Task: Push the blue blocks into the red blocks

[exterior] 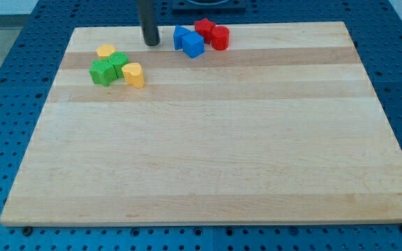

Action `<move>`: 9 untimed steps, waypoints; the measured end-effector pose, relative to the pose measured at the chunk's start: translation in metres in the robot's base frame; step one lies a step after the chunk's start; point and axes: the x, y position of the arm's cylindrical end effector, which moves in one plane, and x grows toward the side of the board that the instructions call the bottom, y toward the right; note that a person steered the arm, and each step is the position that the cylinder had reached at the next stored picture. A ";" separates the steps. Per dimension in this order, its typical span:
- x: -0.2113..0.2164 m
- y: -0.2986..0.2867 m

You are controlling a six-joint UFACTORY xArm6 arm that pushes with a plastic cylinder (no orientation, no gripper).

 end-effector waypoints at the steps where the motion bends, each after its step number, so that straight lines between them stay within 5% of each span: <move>1: 0.001 0.009; 3: 0.007 0.048; 6: 0.049 0.023; 9: 0.049 0.088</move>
